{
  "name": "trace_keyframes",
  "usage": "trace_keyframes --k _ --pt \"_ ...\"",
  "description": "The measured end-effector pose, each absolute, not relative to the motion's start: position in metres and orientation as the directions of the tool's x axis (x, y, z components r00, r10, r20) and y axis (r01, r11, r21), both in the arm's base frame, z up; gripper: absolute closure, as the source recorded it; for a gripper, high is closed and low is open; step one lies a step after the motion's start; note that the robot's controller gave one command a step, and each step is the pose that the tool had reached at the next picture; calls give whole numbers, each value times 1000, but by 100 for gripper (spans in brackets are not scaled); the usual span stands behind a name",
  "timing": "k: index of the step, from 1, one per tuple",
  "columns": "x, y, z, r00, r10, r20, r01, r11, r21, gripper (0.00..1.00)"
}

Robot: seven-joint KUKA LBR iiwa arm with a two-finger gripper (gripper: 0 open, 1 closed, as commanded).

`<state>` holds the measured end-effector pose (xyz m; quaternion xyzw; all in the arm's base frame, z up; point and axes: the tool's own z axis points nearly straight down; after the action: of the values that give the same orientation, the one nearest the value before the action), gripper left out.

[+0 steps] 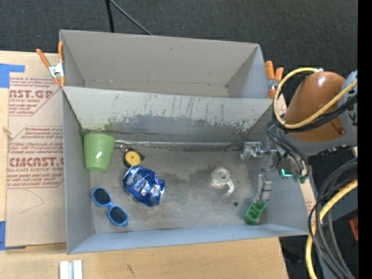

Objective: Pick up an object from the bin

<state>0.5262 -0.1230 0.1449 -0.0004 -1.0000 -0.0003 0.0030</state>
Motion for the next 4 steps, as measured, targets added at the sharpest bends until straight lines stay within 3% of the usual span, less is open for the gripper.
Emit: trace_keyframes --k 1,2,3,4 --pt "487 -147 70 -892 -452 -9 -452 892 -5 0" --pt "498 -145 100 -664 -748 -5 -748 664 3 0" --pt "511 -132 102 -455 -891 -5 -891 455 1 0" --pt "508 -127 94 -290 -957 -21 -957 291 0 0"
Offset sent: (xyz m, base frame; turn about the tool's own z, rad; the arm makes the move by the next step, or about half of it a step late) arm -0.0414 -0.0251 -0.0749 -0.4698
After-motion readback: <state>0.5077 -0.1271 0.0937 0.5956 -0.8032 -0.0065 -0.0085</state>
